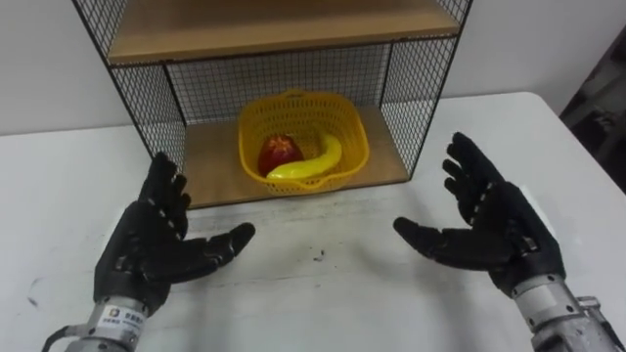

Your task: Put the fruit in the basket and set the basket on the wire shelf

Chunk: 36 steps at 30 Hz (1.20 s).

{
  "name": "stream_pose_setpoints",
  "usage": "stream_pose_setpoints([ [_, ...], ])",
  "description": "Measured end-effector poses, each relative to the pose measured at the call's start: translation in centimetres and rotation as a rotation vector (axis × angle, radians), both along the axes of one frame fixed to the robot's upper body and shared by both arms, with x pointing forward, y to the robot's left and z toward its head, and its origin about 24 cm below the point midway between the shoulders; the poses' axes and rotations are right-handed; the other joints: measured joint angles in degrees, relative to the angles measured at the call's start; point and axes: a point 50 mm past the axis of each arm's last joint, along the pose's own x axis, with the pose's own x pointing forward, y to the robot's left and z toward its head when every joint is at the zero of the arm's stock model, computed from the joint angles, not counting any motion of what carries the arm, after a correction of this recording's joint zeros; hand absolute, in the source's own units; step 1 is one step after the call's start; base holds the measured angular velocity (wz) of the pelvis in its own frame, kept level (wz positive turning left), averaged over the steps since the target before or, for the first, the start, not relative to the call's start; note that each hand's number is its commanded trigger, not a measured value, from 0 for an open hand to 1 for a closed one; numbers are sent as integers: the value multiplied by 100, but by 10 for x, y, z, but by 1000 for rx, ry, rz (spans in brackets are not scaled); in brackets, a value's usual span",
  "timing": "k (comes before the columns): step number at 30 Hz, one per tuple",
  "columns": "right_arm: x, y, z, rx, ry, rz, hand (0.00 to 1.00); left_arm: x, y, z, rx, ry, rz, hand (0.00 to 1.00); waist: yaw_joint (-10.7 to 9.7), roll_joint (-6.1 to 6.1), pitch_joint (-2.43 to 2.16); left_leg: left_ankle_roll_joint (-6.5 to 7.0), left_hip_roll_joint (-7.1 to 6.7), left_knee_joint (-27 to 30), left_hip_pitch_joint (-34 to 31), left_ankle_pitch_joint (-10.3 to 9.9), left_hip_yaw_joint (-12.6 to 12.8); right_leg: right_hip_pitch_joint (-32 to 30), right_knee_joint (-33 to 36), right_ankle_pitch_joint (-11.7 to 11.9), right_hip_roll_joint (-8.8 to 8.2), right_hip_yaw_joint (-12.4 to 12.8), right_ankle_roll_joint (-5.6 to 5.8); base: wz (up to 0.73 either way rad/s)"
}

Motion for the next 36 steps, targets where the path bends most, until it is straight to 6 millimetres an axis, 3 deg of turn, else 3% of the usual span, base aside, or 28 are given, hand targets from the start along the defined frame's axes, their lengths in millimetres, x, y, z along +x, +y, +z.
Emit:
stream_pose_setpoints([
  [2, -2, -5, 5, -11, -18, -44, 0, -1, 4, 5, 10, -16, 13, 0, 2, 13, -11, 0, 2, 12, -53, 0, -3, -6, -8, 9, 4, -6, -3, 0],
  [5, -3, -14, 13, -33, -59, -116, 0, -1, 7, 14, 26, -54, 25, 0, 4, 41, 7, -2, 3, 27, -60, 2, -37, -5, -12, 13, 11, -4, -7, 0],
  [8, -4, -24, 25, -62, -114, -191, 0, -3, 16, 19, 47, -70, 60, 0, 25, 133, -3, -3, 8, 5, -53, 1, -41, -4, -6, 13, 17, 21, -8, -3],
  [11, -9, -45, 40, -105, -183, -340, 0, -7, 39, 32, 94, -113, 145, 0, 119, 193, -30, -10, 11, -8, -79, 6, -38, -52, 7, 1, 17, 30, -17, -2],
  [14, -22, -76, 63, -178, -261, -549, 0, -20, 75, 60, 203, -209, 325, 0, 194, 213, -40, -24, -8, -4, -146, 17, -114, -94, -1, -14, 16, 2, -18, 13],
  [16, -37, -101, 83, -227, -338, -727, 0, -40, 107, 83, 295, -288, 521, 0, 246, 224, -24, -34, -12, -5, -136, 37, -140, -75, -23, -9, 18, -30, -23, 7],
  [19, -58, -125, 102, -265, -427, -947, 0, -67, 136, 99, 333, -334, 766, 0, 293, 256, -17, -34, -21, -14, -128, 36, -198, -52, -62, -12, 9, -97, -20, 9],
  [24, -88, -148, 119, -301, -508, -1246, 0, -108, 166, 112, 381, -329, 1087, 0, 351, 260, -20, -37, -25, -25, -121, 35, -216, -37, -53, -60, -44, -157, -7, 6],
  [28, -114, -168, 128, -294, -543, -1457, 0, -141, 189, 114, 374, -302, 1341, 0, 366, 265, -20, -44, -29, -27, -169, 43, -214, -105, -1, -59, -56, -168, -21, 0],
  [32, -142, -189, 123, -240, -517, -1659, 0, -170, 217, 103, 284, -236, 1555, 0, 473, 284, -36, -45, -35, -20, -210, 42, -213, -149, 54, -73, -76, -168, -31, 0],
  [36, -177, -220, 110, -159, -444, -1910, 0, -223, 241, 81, 159, -121, 1839, 0, 500, 282, -44, -44, -42, 9, -279, 40, -211, -220, 102, -107, -80, -151, -32, 1],
])
